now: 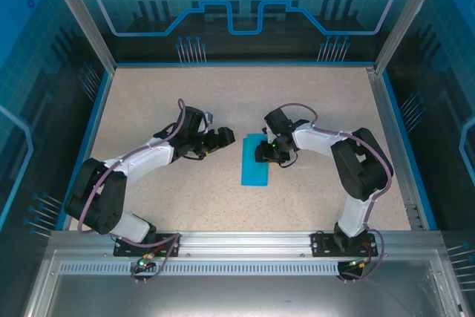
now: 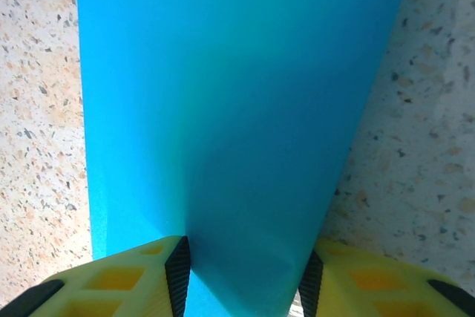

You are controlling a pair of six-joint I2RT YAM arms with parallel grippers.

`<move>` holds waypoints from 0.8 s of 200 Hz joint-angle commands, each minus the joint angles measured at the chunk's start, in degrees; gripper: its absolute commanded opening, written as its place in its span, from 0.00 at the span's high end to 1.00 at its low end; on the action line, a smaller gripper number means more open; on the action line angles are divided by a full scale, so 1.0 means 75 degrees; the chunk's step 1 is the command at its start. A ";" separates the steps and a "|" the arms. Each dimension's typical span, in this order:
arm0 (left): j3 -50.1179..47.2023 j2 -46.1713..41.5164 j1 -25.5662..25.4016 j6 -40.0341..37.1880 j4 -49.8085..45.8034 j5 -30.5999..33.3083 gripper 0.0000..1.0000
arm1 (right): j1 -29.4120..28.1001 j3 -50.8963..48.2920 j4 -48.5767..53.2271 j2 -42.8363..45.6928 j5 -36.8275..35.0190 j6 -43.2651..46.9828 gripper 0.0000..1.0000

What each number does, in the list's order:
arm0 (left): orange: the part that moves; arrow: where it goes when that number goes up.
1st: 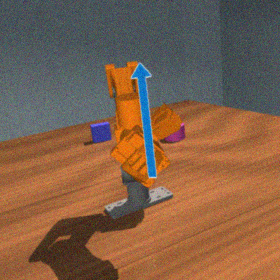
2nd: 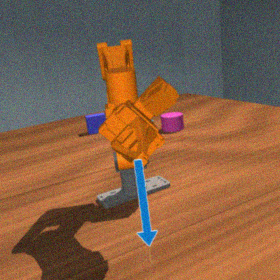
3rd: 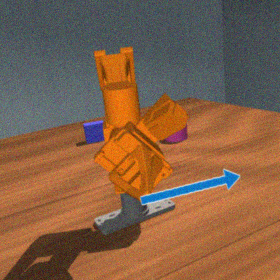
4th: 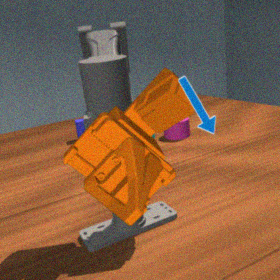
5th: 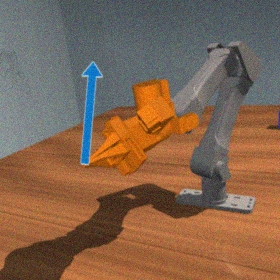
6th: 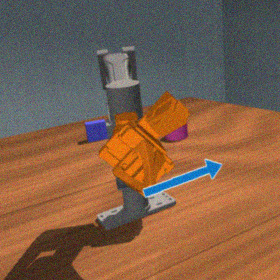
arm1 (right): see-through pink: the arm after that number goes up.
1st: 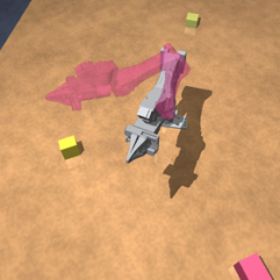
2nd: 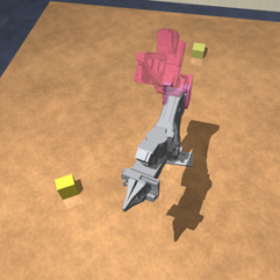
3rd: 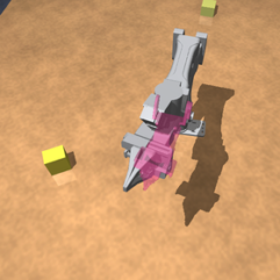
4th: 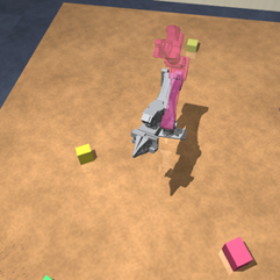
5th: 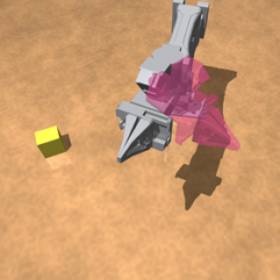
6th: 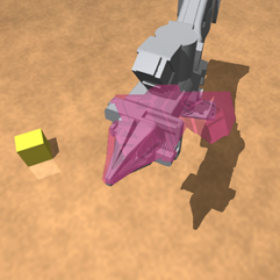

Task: Fold a paper plane with a square sheet of paper (pick it up from the middle)
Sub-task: Fold the square sheet of paper in half at the center of the table.

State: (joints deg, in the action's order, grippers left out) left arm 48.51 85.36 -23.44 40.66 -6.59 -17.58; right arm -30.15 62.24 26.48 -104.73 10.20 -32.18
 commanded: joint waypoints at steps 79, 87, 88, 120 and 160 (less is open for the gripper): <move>-0.0315 0.0495 -0.0331 0.0582 0.0947 -0.0159 0.32 | -0.0544 0.0442 0.0854 -0.1097 -0.0702 0.0091 0.48; -0.0311 0.0556 -0.0339 0.0615 0.0989 -0.0171 0.34 | -0.0583 0.0487 0.0907 -0.1167 -0.0791 0.0049 0.47; -0.0313 0.0569 -0.0341 0.0620 0.0992 -0.0173 0.34 | -0.0590 0.0490 0.0907 -0.1184 -0.0806 0.0049 0.47; -0.0302 0.0738 -0.0337 0.0746 0.1075 -0.0116 0.38 | -0.0676 0.0573 0.1063 -0.1404 -0.1094 -0.0129 0.45; -0.0220 0.0952 -0.0343 0.0754 0.1173 -0.0238 0.46 | -0.0737 0.0527 0.0962 -0.1605 -0.1185 -0.0435 0.44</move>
State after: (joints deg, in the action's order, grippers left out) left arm 46.72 91.42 -25.56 45.69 0.78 -17.87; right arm -34.11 69.52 34.61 -109.73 2.72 -33.61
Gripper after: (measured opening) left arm 0.553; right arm 0.563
